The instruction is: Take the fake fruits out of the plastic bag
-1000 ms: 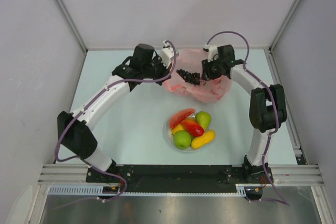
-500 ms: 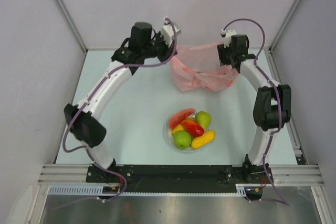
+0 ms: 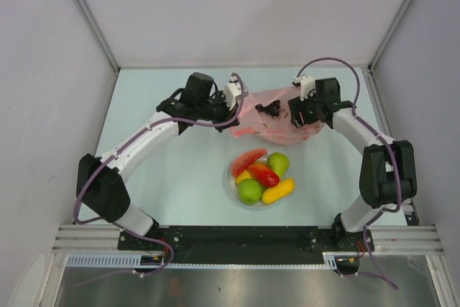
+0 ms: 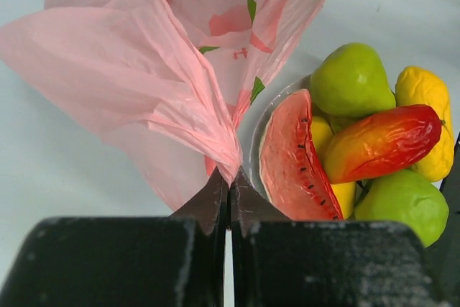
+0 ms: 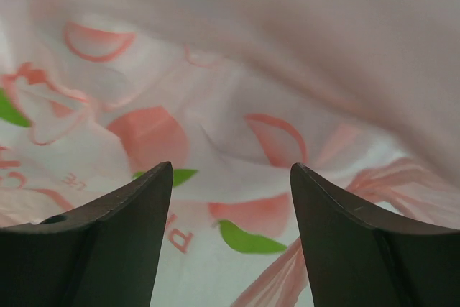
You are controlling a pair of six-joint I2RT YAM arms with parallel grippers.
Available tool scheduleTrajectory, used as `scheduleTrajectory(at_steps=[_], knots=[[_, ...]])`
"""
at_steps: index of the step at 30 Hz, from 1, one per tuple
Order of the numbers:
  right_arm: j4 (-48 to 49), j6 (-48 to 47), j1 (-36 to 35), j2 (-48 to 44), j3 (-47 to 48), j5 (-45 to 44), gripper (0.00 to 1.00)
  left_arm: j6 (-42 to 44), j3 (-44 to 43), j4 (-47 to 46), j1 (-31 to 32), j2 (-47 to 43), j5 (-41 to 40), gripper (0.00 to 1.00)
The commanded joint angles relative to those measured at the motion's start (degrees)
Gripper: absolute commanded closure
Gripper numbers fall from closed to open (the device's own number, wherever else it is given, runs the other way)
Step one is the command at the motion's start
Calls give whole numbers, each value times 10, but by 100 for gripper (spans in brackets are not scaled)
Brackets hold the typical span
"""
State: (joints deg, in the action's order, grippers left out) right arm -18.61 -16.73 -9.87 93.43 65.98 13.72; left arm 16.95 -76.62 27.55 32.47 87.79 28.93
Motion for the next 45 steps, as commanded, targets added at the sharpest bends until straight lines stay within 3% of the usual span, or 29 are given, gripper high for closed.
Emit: scheduleTrajectory(at_steps=[1, 6, 11, 19, 27, 36, 39, 41, 42, 45], knots=[[16, -52, -36, 9, 44, 16, 31, -12, -42, -26, -1, 1, 17, 100], [61, -59, -51, 49, 49, -40, 38, -19, -34, -27, 0, 0, 17, 100], [65, -92, -43, 110, 97, -40, 45, -19, -30, -21, 1, -6, 17, 100], [64, -140, -47, 183, 168, -33, 46, -24, -27, -21, 1, 2, 11, 100], [-9, -183, -62, 261, 259, -3, 47, -33, -51, -17, 1, 28, 18, 100], [-97, -200, -54, 327, 335, -4, 61, -33, -64, -19, 1, 44, 15, 100], [-141, -200, -51, 336, 365, 16, 68, -31, -61, -18, 1, 42, 10, 100], [-160, -201, -50, 325, 370, 31, 93, -31, -56, -20, 1, 41, 9, 100], [-159, -192, -50, 317, 370, 35, 100, -32, -54, -22, 1, 39, 9, 100], [-167, -192, -59, 277, 375, 40, 100, -32, -49, -25, 1, 33, 3, 100]])
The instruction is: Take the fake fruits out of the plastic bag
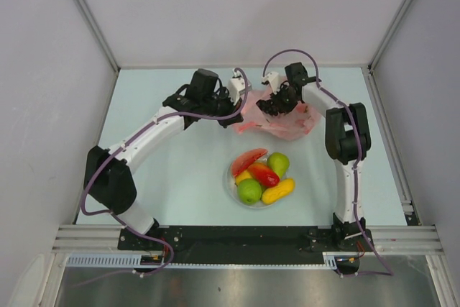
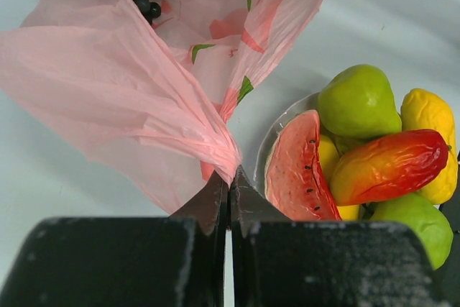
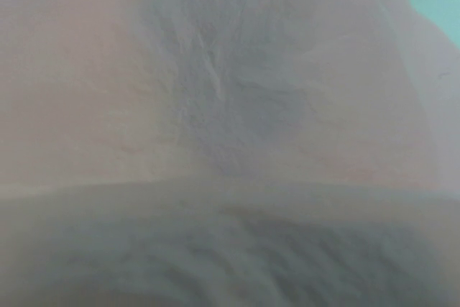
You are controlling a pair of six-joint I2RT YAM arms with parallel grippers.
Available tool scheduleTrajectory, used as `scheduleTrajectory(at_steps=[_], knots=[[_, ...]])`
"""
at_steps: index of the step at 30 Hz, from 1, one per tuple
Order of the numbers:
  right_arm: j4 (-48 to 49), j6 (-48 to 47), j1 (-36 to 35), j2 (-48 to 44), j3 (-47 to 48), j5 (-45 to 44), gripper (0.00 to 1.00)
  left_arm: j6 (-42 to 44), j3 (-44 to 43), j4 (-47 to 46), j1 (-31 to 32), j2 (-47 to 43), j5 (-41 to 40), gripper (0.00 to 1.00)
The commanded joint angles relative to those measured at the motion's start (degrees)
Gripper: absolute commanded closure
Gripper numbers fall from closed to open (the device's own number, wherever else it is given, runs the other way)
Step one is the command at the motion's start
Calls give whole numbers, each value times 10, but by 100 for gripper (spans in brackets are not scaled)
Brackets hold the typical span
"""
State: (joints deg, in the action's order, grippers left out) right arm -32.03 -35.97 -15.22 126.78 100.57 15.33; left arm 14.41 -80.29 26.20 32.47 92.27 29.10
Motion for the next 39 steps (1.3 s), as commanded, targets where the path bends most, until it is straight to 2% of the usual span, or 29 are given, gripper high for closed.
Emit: scheduleTrajectory(at_steps=[1, 3, 7, 9, 12, 14, 16, 21, 26, 30, 31, 32, 33, 34, 36, 38, 39], knots=[[-40, -2, -12, -69, 30, 21, 100, -5, -13, -12, 1, -13, -3, 100], [-44, -3, -15, -122, 20, 35, 100, -10, -12, -18, 1, -17, -24, 100], [-4, 76, -16, -214, -30, 20, 100, -34, -15, -42, 1, -17, -52, 100], [-39, 61, -16, -236, -31, 63, 100, -48, -33, -43, 1, -8, -53, 100], [-156, 3, -23, -260, -4, 133, 100, -61, -60, -35, 1, 8, -41, 100], [-140, 67, -28, -295, -29, 111, 100, -60, -70, -30, 1, 12, -32, 100], [-134, 78, -31, -318, -50, 116, 100, -59, -78, -26, 0, 13, -40, 100], [-110, 93, -28, -385, -86, 171, 100, -9, -135, 38, 0, 24, -84, 97], [-76, 147, -42, -443, -88, 179, 100, 46, -184, 120, -1, 49, -121, 97], [-78, 152, -47, -498, -94, 224, 100, 58, -204, 154, -1, 83, -181, 98], [-75, 153, -52, -506, -99, 219, 100, 59, -206, 162, -2, 98, -188, 94], [-74, 149, -59, -516, -105, 215, 100, 55, -213, 168, -3, 105, -192, 86], [-78, 142, -62, -532, -115, 215, 100, 46, -216, 170, -6, 111, -193, 65], [-80, 132, -65, -541, -122, 211, 100, 20, -216, 165, -8, 117, -193, 56], [-98, 130, -69, -553, -126, 204, 100, -3, -211, 154, -8, 115, -193, 39], [-113, 129, -70, -573, -125, 201, 100, -15, -221, 148, -7, 111, -186, 30], [-128, 129, -74, -580, -125, 198, 100, -18, -228, 149, -5, 109, -186, 14]])
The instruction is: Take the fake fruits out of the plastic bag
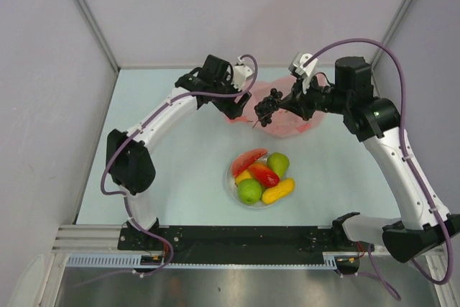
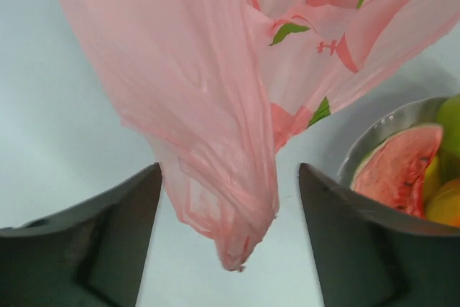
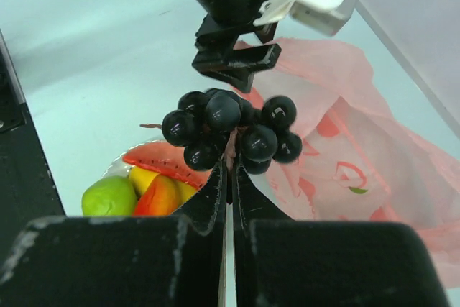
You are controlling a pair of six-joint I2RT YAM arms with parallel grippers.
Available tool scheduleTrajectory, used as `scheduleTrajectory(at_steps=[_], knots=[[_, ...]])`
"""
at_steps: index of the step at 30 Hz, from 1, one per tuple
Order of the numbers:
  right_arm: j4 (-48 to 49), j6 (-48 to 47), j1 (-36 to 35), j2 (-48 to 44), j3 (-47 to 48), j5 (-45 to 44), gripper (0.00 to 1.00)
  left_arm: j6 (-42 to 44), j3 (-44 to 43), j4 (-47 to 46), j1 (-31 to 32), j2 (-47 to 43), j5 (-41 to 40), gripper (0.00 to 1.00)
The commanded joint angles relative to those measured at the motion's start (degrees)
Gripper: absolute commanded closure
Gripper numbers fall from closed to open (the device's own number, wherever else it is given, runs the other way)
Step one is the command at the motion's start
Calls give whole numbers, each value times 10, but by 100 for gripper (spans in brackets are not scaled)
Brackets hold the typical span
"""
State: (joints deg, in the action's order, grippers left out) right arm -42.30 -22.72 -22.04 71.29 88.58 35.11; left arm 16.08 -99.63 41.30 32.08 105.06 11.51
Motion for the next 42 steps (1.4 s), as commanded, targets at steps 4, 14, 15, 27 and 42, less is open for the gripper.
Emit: scheduleTrajectory(at_steps=[4, 14, 15, 27, 42], knots=[[-64, -26, -62, -55, -8, -92, 100, -43, -78, 11, -2, -34, -17, 0], [-162, -18, 34, -41, 60, -39, 100, -45, 136, -102, -12, -308, -96, 0], [-168, -17, 38, -37, 68, -31, 100, -35, 153, -111, -12, -329, -102, 0], [-152, -55, -55, 18, 40, -32, 100, -60, 262, -99, -73, -406, -47, 0], [-146, -101, -127, 27, 2, -86, 100, -121, 282, -118, -102, -376, 17, 0]])
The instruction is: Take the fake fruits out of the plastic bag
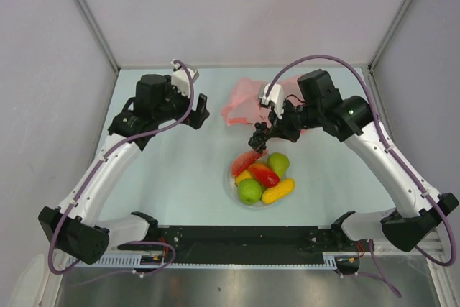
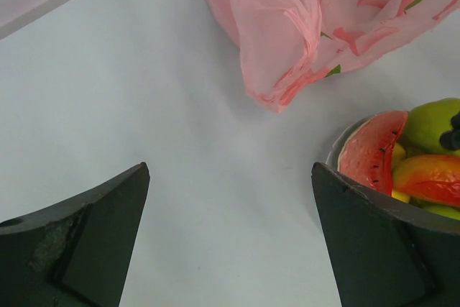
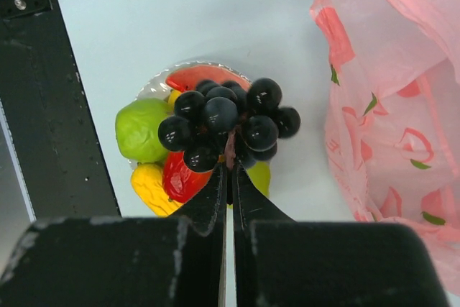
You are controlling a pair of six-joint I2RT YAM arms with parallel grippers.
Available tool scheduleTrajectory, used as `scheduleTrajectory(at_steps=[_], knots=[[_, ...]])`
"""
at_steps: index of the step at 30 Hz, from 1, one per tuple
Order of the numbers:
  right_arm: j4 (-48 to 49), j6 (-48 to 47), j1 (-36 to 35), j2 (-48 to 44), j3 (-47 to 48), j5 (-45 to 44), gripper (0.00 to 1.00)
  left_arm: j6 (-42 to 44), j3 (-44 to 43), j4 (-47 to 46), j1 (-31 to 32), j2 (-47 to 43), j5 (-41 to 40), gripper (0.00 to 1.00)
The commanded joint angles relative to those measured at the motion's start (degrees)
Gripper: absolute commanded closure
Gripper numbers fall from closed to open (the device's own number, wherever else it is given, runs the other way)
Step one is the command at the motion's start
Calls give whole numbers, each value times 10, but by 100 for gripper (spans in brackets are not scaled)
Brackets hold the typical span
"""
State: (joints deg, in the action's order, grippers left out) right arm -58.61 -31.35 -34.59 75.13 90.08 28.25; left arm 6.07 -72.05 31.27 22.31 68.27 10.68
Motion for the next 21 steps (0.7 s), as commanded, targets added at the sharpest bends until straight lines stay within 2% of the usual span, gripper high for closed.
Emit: scheduleTrajectory(at_steps=[1, 13, 21], knots=[[20, -14, -1, -13, -18, -18, 100, -21, 13, -17, -5, -12, 25, 0], [24, -16, -2, -40, -77, -1, 100, -17, 34, -20, -10, 0, 23, 0], [28, -41, -40, -32, -97, -28, 100, -9, 38, -19, -14, 0, 26, 0]])
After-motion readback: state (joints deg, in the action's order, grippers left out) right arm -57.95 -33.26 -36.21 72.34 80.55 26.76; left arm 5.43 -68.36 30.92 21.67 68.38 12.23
